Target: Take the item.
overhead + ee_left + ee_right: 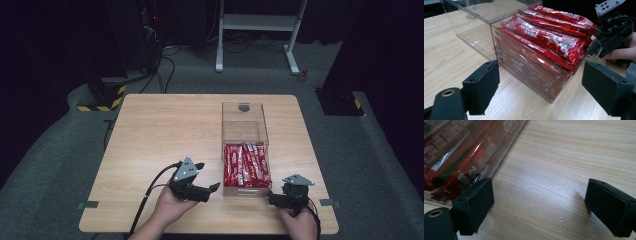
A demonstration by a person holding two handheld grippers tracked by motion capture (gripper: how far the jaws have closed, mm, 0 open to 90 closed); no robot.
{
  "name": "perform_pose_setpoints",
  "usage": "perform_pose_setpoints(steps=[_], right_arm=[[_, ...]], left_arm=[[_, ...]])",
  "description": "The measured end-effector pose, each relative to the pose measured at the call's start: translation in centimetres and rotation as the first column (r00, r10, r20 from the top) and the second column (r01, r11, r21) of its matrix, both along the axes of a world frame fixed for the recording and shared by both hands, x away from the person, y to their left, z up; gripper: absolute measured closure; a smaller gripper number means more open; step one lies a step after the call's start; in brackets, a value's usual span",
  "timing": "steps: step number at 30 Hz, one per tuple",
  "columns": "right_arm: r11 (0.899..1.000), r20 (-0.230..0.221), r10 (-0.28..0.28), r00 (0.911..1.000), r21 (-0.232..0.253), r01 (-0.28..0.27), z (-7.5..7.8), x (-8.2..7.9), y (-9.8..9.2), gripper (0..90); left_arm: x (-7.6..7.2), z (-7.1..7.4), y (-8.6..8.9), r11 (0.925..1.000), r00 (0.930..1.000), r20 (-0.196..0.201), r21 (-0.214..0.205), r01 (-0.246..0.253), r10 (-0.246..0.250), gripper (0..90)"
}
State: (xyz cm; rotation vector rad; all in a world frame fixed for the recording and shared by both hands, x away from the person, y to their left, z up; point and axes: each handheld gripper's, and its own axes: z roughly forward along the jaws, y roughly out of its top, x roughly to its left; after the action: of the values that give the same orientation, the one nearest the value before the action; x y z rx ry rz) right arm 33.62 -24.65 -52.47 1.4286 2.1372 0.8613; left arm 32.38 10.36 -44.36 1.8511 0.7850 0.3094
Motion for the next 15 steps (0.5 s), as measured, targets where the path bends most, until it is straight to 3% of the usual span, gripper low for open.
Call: perform_pose_setpoints(steps=[8, 10, 11, 12, 13, 15], right_arm=[[1.000, 0.000, 0.000, 1.0000, 0.000, 0.000, 0.00, 0.02, 0.01, 8.5], [1.000, 0.000, 0.000, 1.0000, 0.000, 0.000, 0.00, 0.03, 0.01, 8.5], [1.000, 0.000, -0.002, 1.0000, 0.000, 0.002, 0.00, 0.04, 0.02, 8.6], [1.000, 0.001, 0.000, 1.0000, -0.001, 0.000, 0.00, 0.06, 0.01, 8.5], [1.000, 0.001, -0.001, 1.0000, -0.001, 0.001, 0.00, 0.07, 0.01, 8.6], [1.000, 0.000, -0.002, 1.0000, 0.000, 0.002, 0.00, 0.08, 0.02, 8.6]], left_arm=[[0.30, 0.17, -0.35, 0.9999, 0.9999, -0.003, -0.004, 0.011, -0.011, 15.5], [0.41, 0.27, -0.40, 0.9997, 0.9998, 0.001, 0.012, 0.021, -0.021, 15.5], [0.62, 0.42, -0.05, 0.9962, 0.9986, 0.015, 0.072, 0.049, -0.050, 15.6], [0.54, 0.39, -0.39, 0.9986, 0.9993, 0.003, 0.036, 0.038, -0.038, 15.6], [0.71, 0.48, -0.25, 0.9958, 0.9983, 0.015, 0.074, 0.054, -0.056, 15.6], [0.76, 0.51, -0.50, 0.9955, 0.9981, 0.016, 0.075, 0.058, -0.059, 15.7]])
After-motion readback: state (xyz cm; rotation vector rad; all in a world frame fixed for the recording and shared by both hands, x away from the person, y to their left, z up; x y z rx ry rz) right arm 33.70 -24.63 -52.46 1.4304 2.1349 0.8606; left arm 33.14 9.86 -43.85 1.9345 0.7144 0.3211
